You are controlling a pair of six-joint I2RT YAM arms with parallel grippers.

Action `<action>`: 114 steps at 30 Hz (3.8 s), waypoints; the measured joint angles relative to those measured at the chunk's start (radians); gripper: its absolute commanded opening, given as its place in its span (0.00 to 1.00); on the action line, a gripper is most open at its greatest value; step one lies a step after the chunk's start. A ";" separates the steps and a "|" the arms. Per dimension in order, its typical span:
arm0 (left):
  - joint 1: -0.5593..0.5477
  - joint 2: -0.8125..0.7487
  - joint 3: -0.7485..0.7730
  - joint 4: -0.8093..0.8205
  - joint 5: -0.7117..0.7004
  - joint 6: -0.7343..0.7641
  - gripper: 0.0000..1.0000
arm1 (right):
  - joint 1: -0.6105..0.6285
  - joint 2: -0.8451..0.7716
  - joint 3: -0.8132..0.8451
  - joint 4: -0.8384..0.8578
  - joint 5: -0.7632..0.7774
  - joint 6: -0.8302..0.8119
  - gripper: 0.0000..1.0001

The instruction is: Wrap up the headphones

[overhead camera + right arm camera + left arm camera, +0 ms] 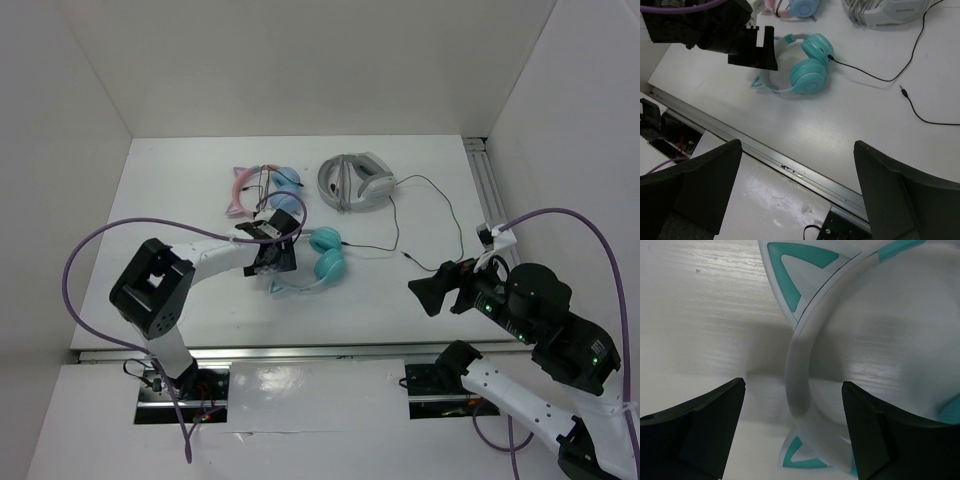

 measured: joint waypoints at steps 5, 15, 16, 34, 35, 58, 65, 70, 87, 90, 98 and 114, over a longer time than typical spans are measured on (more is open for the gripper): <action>0.000 0.026 -0.040 0.061 0.006 -0.020 0.81 | -0.009 -0.005 0.000 0.001 -0.025 -0.003 1.00; 0.019 0.012 -0.076 0.126 -0.024 -0.031 0.26 | -0.018 -0.010 -0.002 0.018 -0.065 -0.004 1.00; 0.020 0.009 -0.080 0.130 -0.026 -0.034 0.16 | -0.018 -0.012 -0.002 0.019 -0.067 -0.004 1.00; -0.330 -0.446 0.137 -0.716 -0.286 -0.401 0.00 | -0.025 -0.141 -0.408 0.446 -0.210 0.030 1.00; -0.325 -0.510 0.160 -0.740 -0.298 -0.390 0.00 | -0.026 -0.137 -0.442 0.487 -0.213 0.035 1.00; -0.031 -0.595 0.591 -0.910 -0.227 0.120 0.00 | -0.030 0.351 -0.621 1.289 -0.485 0.006 0.95; -0.023 -0.588 0.596 -0.912 -0.205 0.149 0.00 | -0.029 0.318 -0.641 1.366 -0.536 0.000 0.92; -0.018 -0.582 0.599 -0.908 -0.197 0.161 0.00 | -0.027 0.320 -0.644 1.386 -0.541 -0.004 0.90; 0.005 -0.536 0.844 -0.919 -0.180 0.164 0.00 | 0.093 0.636 -0.721 1.509 -0.529 -0.069 0.61; 0.050 -0.535 0.904 -0.921 -0.186 0.182 0.00 | 0.100 0.639 -0.754 1.531 -0.517 -0.071 0.59; 0.172 -0.524 0.953 -0.922 -0.209 0.214 0.00 | 0.113 0.607 -0.835 1.561 -0.436 -0.074 0.13; 0.280 -0.398 0.784 -0.922 -0.402 0.107 0.00 | 0.493 0.501 -0.573 1.096 0.075 -0.073 0.00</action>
